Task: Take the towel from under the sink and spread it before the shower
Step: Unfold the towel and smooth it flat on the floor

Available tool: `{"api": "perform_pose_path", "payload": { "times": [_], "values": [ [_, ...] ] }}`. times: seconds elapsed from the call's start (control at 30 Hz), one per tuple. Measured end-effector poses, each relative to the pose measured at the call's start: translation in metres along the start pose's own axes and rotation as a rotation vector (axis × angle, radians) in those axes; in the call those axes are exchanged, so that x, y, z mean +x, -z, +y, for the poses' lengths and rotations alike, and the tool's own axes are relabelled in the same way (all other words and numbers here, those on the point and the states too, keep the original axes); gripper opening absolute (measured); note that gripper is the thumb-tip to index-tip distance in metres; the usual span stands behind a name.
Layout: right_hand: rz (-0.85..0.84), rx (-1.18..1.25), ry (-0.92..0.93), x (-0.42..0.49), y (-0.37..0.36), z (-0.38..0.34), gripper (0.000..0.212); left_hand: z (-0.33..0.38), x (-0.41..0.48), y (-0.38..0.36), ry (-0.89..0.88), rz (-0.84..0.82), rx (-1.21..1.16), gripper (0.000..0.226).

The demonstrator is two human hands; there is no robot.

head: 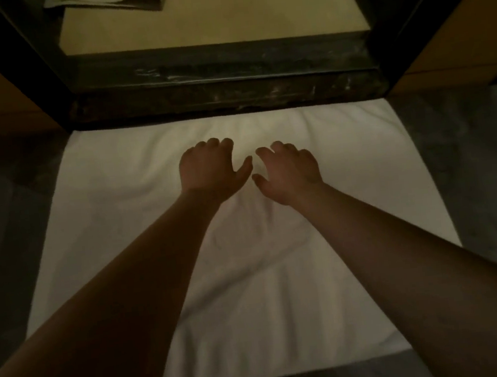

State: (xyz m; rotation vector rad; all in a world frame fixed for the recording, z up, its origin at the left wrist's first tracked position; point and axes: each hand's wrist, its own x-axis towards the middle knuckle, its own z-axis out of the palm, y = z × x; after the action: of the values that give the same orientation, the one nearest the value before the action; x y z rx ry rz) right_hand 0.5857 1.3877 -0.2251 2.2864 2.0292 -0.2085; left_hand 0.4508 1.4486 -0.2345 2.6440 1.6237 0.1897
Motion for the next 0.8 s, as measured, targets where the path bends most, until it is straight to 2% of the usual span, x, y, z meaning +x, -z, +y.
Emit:
{"api": "perform_pose_path", "payload": {
  "times": [0.43, 0.6, 0.8],
  "values": [
    [-0.059, -0.007, -0.105, -0.082, 0.004, 0.097, 0.057, 0.091, -0.035, -0.006, -0.119, -0.045, -0.007, 0.063],
    [-0.028, -0.014, -0.102, -0.112, -0.002, 0.124, 0.06, 0.127, -0.048, -0.011, -0.246, -0.07, -0.007, 0.065],
    [-0.019, 0.007, -0.186, -0.151, -0.02, 0.148, 0.059, 0.179, -0.065, -0.017, -0.356, -0.104, -0.021, 0.061]
  ]
}}
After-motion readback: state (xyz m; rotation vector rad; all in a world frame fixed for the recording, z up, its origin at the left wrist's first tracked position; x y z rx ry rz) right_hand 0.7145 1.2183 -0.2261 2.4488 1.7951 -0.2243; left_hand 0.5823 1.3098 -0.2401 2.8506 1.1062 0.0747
